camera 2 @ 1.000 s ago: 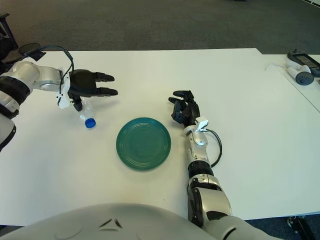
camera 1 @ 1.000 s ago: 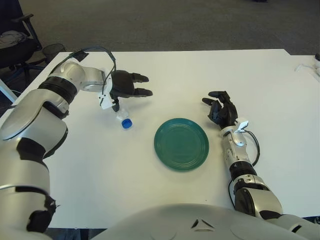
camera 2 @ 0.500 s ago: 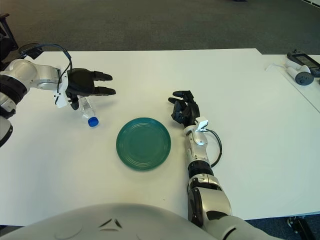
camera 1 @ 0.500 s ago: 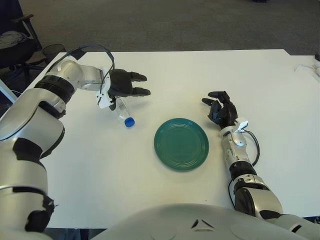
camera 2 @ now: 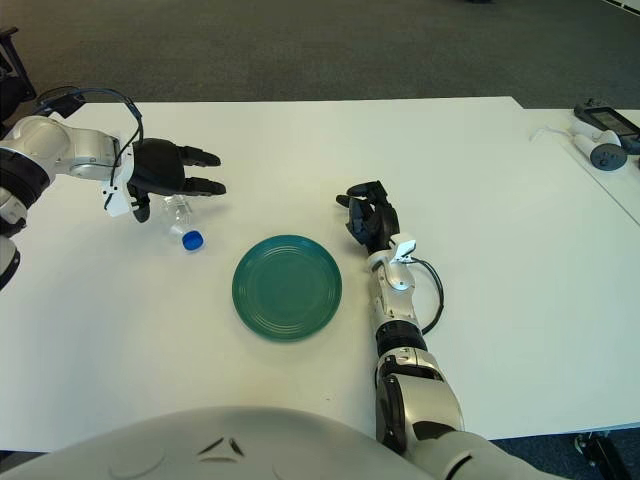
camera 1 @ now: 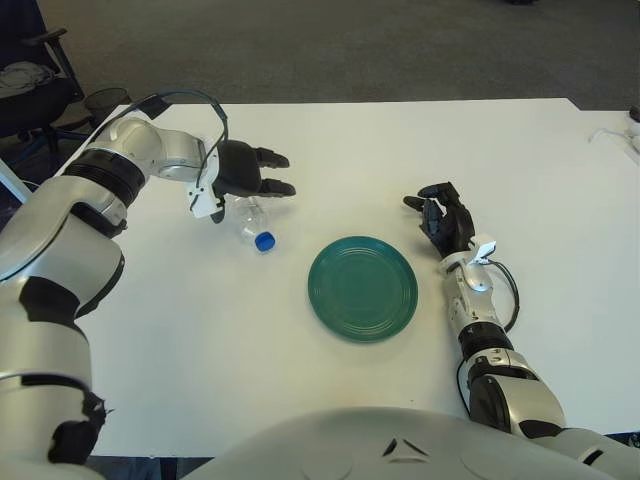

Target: Put the bottle into the plate.

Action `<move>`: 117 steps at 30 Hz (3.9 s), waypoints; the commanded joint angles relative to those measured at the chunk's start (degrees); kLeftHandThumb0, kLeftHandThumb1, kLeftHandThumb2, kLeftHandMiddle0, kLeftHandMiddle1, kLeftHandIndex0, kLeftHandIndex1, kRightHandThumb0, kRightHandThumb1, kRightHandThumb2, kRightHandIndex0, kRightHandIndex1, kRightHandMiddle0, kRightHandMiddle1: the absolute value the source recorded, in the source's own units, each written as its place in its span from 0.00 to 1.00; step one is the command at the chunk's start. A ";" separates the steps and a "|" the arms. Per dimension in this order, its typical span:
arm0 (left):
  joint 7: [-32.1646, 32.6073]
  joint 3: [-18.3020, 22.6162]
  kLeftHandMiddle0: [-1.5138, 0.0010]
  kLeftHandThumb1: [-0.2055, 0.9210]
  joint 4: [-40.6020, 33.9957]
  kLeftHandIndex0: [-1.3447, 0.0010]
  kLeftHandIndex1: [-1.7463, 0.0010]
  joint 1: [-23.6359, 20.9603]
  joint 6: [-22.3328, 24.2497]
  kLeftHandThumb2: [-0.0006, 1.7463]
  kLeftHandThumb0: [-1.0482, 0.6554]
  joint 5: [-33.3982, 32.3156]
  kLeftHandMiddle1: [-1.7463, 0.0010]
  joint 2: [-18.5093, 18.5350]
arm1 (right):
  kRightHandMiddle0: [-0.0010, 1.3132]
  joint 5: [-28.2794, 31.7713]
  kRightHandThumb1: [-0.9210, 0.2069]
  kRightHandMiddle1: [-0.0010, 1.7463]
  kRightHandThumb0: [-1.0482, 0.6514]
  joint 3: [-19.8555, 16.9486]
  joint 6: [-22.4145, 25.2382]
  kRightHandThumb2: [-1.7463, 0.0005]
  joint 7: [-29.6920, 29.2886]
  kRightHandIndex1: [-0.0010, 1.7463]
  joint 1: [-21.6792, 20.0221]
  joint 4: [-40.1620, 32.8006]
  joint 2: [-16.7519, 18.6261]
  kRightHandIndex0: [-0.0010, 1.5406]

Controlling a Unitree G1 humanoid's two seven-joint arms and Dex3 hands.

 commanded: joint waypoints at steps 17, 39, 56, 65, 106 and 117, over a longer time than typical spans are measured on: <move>-3.25 1.37 1.00 1.00 -3.85 1.00 1.00 0.12 -2.12 0.09 0.00 0.11 1.00 1.85 | 0.16 0.55 0.00 0.99 0.41 -0.52 6.34 0.71 -1.47 0.56 6.14 7.41 1.06 0.23; 20.96 -10.79 1.00 0.97 22.00 1.00 1.00 0.85 16.48 0.07 0.02 10.47 1.00 -11.53 | 0.16 0.68 0.00 0.99 0.41 -0.63 5.40 0.71 -1.45 0.56 6.83 6.57 0.96 0.22; 25.93 -12.84 1.00 0.97 28.05 1.00 1.00 4.84 24.56 0.07 0.03 7.86 1.00 -16.60 | 0.16 0.33 0.00 0.99 0.41 -0.16 5.38 0.71 -1.40 0.56 8.21 4.52 0.59 0.23; 25.70 -13.07 1.00 0.97 28.31 1.00 1.00 5.23 24.53 0.07 0.01 6.42 1.00 -16.71 | 0.17 0.58 0.00 0.98 0.41 -0.26 5.57 0.72 -1.61 0.56 8.98 3.03 0.70 0.23; 24.16 -6.44 0.39 0.19 26.48 0.50 0.01 9.06 20.86 0.89 0.61 -5.54 0.18 -15.98 | 0.16 0.70 0.00 0.99 0.41 0.23 7.33 0.71 -1.37 0.55 8.67 2.61 0.15 0.24; 28.02 -5.91 0.35 0.13 26.64 0.48 0.00 9.54 19.37 0.94 0.62 -6.24 0.17 -15.46 | 0.16 0.59 0.00 0.99 0.41 0.25 7.66 0.71 -1.73 0.55 8.31 3.04 0.37 0.23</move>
